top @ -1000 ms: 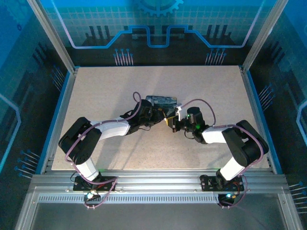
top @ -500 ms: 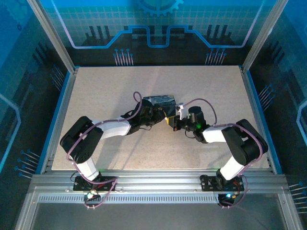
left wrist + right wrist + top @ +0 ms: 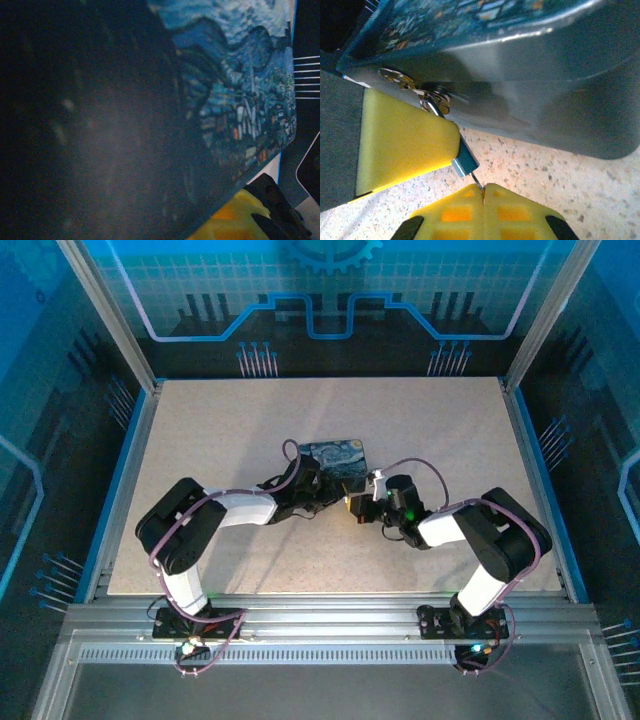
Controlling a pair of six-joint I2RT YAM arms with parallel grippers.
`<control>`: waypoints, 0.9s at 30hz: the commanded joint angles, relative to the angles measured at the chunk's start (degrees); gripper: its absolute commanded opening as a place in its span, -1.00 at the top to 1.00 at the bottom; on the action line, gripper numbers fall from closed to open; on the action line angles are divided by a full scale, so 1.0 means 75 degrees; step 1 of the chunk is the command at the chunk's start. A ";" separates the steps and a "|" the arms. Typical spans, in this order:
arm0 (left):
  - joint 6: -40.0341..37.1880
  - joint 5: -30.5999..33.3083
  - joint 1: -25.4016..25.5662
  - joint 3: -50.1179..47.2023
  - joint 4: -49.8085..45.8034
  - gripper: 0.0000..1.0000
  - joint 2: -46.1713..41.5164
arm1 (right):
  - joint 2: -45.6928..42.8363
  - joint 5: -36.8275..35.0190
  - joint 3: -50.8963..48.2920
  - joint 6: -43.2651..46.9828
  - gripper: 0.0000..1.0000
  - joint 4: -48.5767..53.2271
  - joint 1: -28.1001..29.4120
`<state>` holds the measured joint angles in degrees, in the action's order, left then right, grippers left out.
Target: Unlock the padlock with the key
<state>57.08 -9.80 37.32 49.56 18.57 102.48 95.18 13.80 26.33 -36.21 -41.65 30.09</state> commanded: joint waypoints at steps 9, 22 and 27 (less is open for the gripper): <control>0.0021 -0.0369 0.0063 -0.0560 0.0339 0.24 -0.0144 | -0.0172 0.0022 -0.0092 -0.1453 1.00 0.0039 0.0409; 0.0817 -0.0283 -0.0199 -0.1826 0.1442 -0.15 -0.0958 | -0.0571 0.0016 -0.0055 -0.2243 1.00 0.0604 0.0546; 0.1047 -0.0340 -0.0198 -0.1755 0.1723 -0.16 -0.0720 | -0.0556 0.0063 0.0039 -0.2532 1.00 0.0838 0.0570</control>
<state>62.76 -11.42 36.05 36.40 27.38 96.05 91.81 13.89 25.71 -52.86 -37.56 33.41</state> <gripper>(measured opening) 0.580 0.049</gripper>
